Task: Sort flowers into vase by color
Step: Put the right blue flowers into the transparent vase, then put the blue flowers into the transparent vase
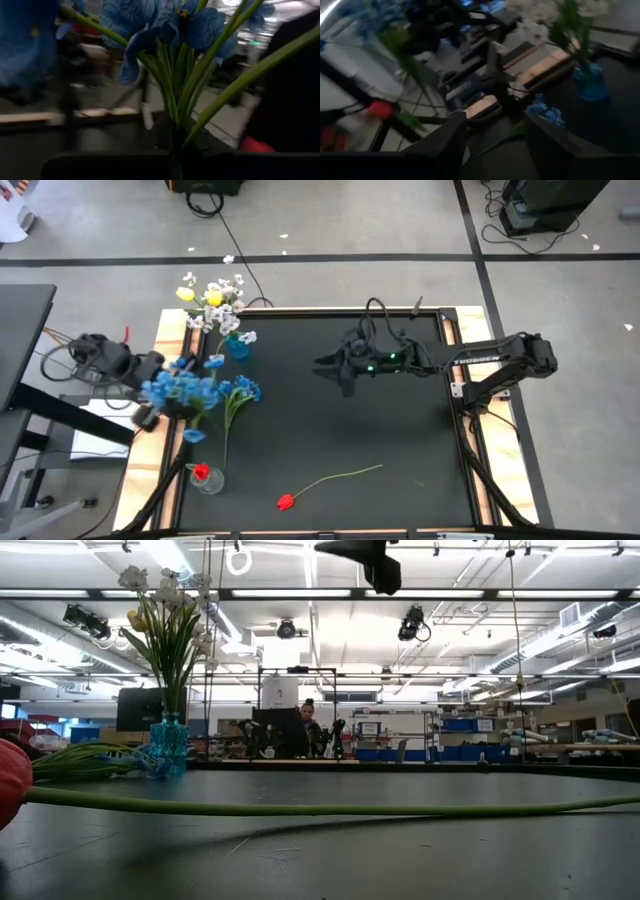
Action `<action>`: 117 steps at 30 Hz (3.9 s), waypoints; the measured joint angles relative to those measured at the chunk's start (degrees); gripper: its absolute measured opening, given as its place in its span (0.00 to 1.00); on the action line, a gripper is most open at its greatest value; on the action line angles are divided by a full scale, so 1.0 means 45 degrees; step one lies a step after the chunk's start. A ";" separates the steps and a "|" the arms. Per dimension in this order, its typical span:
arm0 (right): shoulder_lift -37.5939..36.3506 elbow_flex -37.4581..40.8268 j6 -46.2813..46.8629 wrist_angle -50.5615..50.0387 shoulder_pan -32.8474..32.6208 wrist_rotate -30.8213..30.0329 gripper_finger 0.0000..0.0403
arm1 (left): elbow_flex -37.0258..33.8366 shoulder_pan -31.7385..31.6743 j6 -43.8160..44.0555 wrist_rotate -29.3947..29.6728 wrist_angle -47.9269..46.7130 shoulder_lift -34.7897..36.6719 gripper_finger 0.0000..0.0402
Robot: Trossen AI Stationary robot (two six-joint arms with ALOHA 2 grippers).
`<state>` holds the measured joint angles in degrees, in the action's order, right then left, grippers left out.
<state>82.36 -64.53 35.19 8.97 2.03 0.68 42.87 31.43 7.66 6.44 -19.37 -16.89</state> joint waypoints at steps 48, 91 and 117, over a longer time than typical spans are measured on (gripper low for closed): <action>0.0649 0.0004 0.4235 0.1330 -0.3706 -0.6712 0.50 | -0.2148 0.3784 -0.0903 -0.3510 0.1951 -0.2252 0.02; 0.0649 0.0004 0.4493 0.1474 -0.3960 -0.6225 0.51 | -0.2312 0.3854 0.5106 -0.6029 0.0983 -0.2133 0.51; 0.0649 0.0004 0.3837 0.1507 -0.3960 -0.6196 0.51 | 0.0388 0.3850 0.4780 -0.4936 -0.4943 -0.1480 0.51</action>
<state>85.27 -64.51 52.46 15.75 -15.79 -27.20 44.62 48.75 29.17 -15.78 -41.61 -23.55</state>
